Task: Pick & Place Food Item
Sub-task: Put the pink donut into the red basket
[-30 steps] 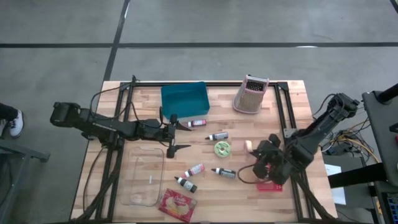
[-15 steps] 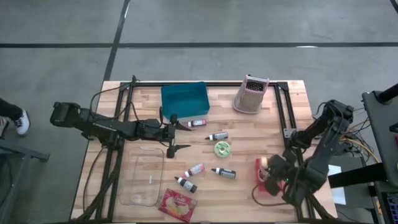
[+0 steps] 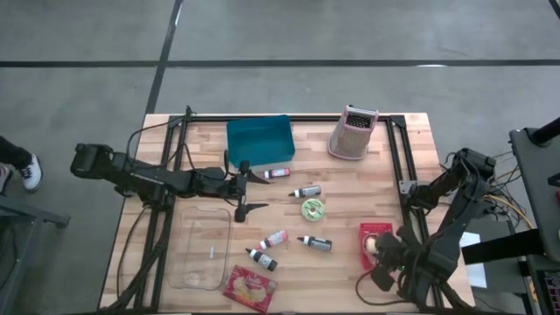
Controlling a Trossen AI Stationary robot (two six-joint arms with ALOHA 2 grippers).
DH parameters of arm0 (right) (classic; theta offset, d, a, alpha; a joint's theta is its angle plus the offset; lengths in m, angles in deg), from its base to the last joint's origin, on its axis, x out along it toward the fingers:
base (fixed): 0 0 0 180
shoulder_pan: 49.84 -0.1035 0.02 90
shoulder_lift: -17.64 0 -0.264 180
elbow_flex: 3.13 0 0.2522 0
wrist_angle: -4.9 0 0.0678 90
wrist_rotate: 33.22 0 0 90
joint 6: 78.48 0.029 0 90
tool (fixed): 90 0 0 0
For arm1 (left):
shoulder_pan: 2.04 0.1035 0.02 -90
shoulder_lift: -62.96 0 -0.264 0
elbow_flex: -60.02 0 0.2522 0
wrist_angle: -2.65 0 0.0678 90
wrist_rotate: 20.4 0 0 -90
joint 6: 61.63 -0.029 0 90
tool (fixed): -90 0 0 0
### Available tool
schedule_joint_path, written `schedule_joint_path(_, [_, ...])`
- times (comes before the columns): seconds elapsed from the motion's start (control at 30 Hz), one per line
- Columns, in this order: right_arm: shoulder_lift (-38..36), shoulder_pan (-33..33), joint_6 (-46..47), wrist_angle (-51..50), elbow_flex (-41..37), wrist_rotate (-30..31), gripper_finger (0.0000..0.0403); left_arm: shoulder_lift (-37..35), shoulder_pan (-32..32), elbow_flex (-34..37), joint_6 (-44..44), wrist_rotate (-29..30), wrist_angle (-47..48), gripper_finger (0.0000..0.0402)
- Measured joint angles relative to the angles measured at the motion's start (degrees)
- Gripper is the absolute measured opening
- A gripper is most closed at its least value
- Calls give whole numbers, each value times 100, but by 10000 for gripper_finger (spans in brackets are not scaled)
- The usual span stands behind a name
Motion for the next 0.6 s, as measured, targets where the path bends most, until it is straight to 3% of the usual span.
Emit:
schedule_joint_path(0.3, [21,0,486,-122,-201,-342,25,-2,2,-9,-1,0,0,330])
schedule_joint_path(0.6, [17,0,998,-716,-211,-887,100,-2,4,-9,-3,-6,-1,330])
